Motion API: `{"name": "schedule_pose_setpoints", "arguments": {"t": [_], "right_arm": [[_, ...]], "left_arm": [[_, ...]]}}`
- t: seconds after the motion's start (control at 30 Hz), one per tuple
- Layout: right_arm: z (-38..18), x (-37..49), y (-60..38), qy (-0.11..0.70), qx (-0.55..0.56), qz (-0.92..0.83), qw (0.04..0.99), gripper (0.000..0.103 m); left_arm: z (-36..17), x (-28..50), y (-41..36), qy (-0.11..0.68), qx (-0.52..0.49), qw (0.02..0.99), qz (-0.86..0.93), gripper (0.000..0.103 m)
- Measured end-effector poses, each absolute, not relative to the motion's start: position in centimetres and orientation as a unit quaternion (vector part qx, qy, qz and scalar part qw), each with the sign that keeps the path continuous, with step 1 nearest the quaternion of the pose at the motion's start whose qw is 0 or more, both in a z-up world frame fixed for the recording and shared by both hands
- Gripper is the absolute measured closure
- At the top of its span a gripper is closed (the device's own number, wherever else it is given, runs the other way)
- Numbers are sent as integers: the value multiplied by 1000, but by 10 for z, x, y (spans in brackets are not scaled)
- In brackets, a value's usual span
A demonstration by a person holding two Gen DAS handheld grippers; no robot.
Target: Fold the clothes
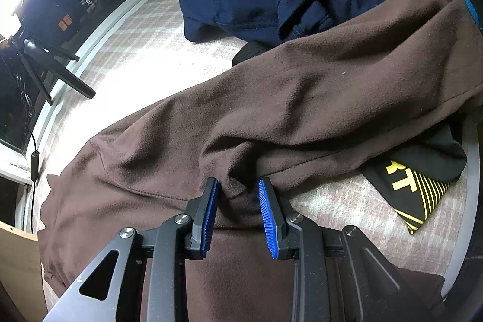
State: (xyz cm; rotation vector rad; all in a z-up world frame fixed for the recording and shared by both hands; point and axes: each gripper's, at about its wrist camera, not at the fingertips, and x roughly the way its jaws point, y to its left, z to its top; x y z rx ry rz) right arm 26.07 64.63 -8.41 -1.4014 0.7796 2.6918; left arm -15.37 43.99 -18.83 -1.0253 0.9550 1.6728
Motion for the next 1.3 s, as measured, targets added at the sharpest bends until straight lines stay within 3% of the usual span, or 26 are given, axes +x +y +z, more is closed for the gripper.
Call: {"name": "schedule_pose_setpoints", "arguments": {"t": [0.13, 0.17, 0.2, 0.27, 0.37, 0.57, 0.77, 1.03, 1.2, 1.3], "right_arm": [[-88, 256, 649, 246, -453, 857, -1, 72], [-89, 254, 650, 245, -455, 856, -2, 78], [-90, 253, 650, 243, -457, 856, -1, 102], [-87, 252, 649, 226, -461, 858, 7, 101], [-69, 254, 649, 202, -452, 869, 18, 101], [-9, 266, 660, 150, -396, 903, 65, 101], [6, 271, 662, 143, -371, 913, 89, 101], [61, 244, 669, 42, -327, 932, 151, 101], [-17, 258, 665, 69, -428, 888, 155, 101], [-54, 262, 672, 104, -461, 868, 154, 101]], "left_arm": [[-189, -154, 441, 395, -416, 461, 677, 76], [-189, -154, 441, 396, -414, 461, 677, 75], [-189, -154, 442, 397, -413, 461, 677, 75], [-189, -154, 441, 400, -406, 462, 680, 88], [-186, -153, 437, 398, -394, 470, 682, 92], [-178, -154, 430, 388, -395, 480, 680, 93], [-176, -152, 426, 390, -390, 483, 680, 93], [-156, -154, 422, 325, -374, 482, 723, 94], [-195, -136, 412, 384, -395, 477, 685, 92], [-184, -143, 413, 374, -403, 475, 687, 89]]}}
